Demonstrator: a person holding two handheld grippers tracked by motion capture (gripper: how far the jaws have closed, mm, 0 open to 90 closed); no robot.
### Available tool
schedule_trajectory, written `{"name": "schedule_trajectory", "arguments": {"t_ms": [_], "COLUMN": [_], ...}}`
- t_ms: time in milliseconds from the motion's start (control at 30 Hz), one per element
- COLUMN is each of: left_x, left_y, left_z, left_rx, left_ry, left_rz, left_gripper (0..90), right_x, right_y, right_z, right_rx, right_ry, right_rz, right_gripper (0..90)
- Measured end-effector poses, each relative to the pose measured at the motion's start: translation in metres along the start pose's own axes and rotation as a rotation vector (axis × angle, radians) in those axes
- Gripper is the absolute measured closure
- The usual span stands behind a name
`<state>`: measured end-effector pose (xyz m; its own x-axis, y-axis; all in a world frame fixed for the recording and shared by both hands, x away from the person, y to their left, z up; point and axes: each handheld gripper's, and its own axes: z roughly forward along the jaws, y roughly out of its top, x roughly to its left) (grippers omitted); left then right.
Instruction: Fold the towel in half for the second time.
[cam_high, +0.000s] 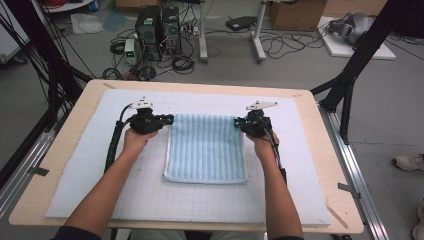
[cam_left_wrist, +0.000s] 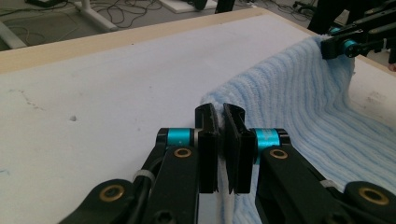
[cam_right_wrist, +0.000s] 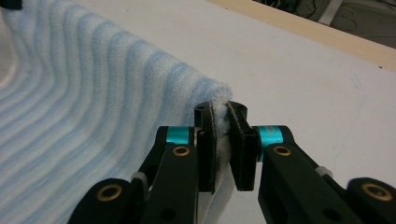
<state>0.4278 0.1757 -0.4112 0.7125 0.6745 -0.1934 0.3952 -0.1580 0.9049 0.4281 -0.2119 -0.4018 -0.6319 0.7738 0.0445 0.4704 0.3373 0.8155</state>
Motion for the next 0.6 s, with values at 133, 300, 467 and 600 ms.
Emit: {"name": "schedule_trajectory", "arguments": {"t_ms": [133,300,467,600], "left_x": [-0.006,-0.013,-0.022,-0.028], "left_y": [-0.004,-0.01,-0.015,-0.022], "left_z": [-0.007,-0.016,-0.025,-0.031], "left_rx": [-0.017,-0.03,-0.042,-0.038], "left_ry": [-0.012,-0.028,-0.041,-0.054], "left_rz": [0.0,0.006,0.019,0.02], "left_gripper": [84.1,84.0,84.0,84.0], "right_x": [0.004,0.01,0.016,0.019], "right_y": [-0.005,-0.012,-0.02,-0.027], "right_z": [-0.009,-0.018,-0.025,-0.029], "right_rx": [-0.023,-0.035,-0.05,-0.065], "right_ry": [0.025,0.045,0.064,0.076], "right_rz": [0.003,-0.004,-0.01,-0.006], "right_gripper": [82.7,82.6,82.6,82.5]}}
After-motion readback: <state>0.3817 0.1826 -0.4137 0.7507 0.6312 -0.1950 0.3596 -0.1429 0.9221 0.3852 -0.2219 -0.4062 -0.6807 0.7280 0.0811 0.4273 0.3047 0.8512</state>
